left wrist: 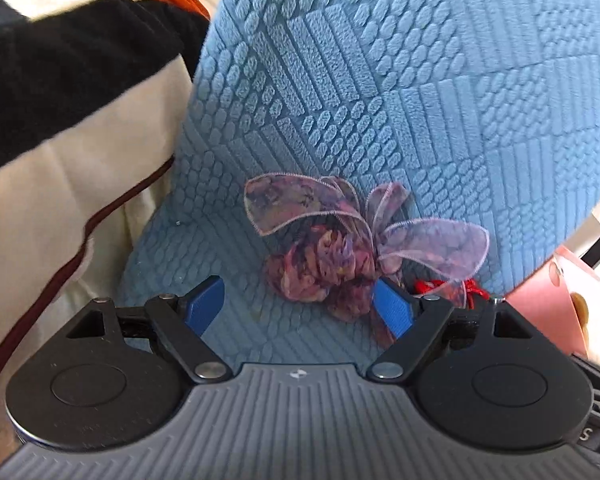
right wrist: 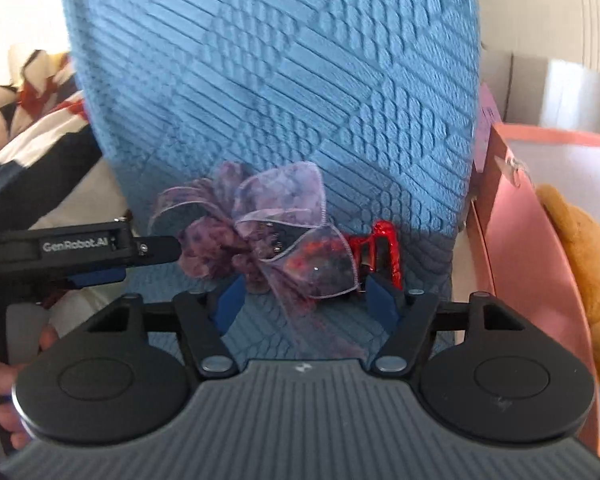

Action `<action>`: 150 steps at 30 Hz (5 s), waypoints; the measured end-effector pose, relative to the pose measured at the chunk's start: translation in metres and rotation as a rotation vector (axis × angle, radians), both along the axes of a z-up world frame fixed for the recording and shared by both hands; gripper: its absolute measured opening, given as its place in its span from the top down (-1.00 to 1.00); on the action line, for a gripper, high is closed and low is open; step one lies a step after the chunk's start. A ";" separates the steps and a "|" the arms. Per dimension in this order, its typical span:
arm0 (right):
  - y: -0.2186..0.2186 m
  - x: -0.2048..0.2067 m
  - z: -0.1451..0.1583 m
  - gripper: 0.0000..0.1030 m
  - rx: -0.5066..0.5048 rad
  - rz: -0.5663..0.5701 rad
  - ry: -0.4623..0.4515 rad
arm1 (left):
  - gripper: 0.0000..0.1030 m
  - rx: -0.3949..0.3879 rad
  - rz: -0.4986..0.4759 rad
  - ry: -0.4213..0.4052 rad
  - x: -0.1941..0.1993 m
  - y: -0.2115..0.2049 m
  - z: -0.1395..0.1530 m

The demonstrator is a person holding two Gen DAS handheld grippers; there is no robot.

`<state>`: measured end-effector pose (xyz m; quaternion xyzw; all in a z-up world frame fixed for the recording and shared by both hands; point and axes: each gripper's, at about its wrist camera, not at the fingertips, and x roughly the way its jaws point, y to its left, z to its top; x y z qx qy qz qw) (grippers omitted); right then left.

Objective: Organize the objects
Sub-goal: 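Move left tool to purple ribbon scrunchie while right tool approaches red devil figurine, then close right tool on red devil figurine and lift it, then close left tool on purple ribbon scrunchie and lift it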

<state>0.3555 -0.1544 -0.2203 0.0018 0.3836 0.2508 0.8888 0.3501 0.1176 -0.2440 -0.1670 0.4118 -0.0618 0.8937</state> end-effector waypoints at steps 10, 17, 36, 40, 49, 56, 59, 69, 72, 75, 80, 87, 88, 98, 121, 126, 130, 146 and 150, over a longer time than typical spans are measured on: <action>-0.013 0.043 -0.008 0.00 -0.030 -0.100 0.009 | -0.66 0.003 -0.033 0.065 0.046 -0.005 -0.022; -0.021 0.045 -0.008 0.00 -0.066 -0.136 -0.034 | -0.64 -0.041 -0.035 0.097 0.059 -0.009 -0.034; -0.035 0.045 -0.028 0.50 -0.072 -0.129 0.129 | 0.71 -0.115 -0.022 0.091 0.057 -0.007 -0.030; -0.041 0.037 -0.021 0.59 -0.070 -0.121 0.111 | 0.77 -0.166 0.005 0.095 0.056 0.005 -0.026; -0.054 0.017 -0.007 0.75 -0.070 -0.090 0.097 | 0.83 -0.151 0.095 0.041 0.022 0.030 -0.003; -0.040 -0.004 0.005 0.77 -0.142 -0.091 0.000 | 0.83 -0.095 0.135 0.031 -0.016 0.057 0.012; -0.037 -0.001 0.015 0.74 -0.155 -0.068 -0.094 | 0.83 -0.103 0.122 0.036 -0.019 0.056 0.006; -0.008 0.001 0.002 0.07 -0.316 0.134 -0.176 | -0.03 -0.119 0.039 0.139 0.015 0.038 -0.020; -0.006 0.006 -0.005 -0.12 -0.372 0.184 -0.168 | -0.28 -0.102 0.042 0.160 0.024 0.032 -0.025; -0.002 0.008 -0.011 -0.25 -0.417 0.229 -0.182 | -0.29 -0.101 0.026 0.166 0.031 0.028 -0.028; 0.016 0.003 -0.026 -0.25 -0.524 0.346 -0.228 | -0.30 -0.080 0.023 0.185 0.041 0.023 -0.035; 0.035 -0.002 -0.042 -0.22 -0.648 0.423 -0.268 | -0.30 -0.060 0.037 0.213 0.050 0.021 -0.045; 0.035 -0.001 -0.043 -0.21 -0.646 0.423 -0.260 | -0.30 -0.061 0.039 0.216 0.051 0.022 -0.046; 0.007 0.015 -0.014 0.37 -0.469 0.226 -0.228 | -0.30 -0.035 0.022 0.208 0.051 0.010 -0.048; 0.045 0.024 -0.060 -0.21 -0.680 0.220 -0.215 | -0.55 -0.044 0.007 0.230 0.063 0.006 -0.055; 0.051 0.027 -0.055 -0.13 -0.580 0.137 -0.171 | -0.62 -0.008 -0.014 0.224 0.066 -0.004 -0.056; 0.043 0.022 -0.034 -0.13 -0.450 0.081 -0.158 | -0.62 0.003 -0.017 0.218 0.066 -0.008 -0.056; 0.049 -0.039 -0.055 -0.13 -0.362 0.082 -0.099 | -0.63 0.171 -0.010 0.114 0.057 -0.055 -0.052; 0.045 -0.040 -0.061 -0.14 -0.329 0.059 -0.071 | -0.63 0.241 -0.028 0.119 0.057 -0.069 -0.060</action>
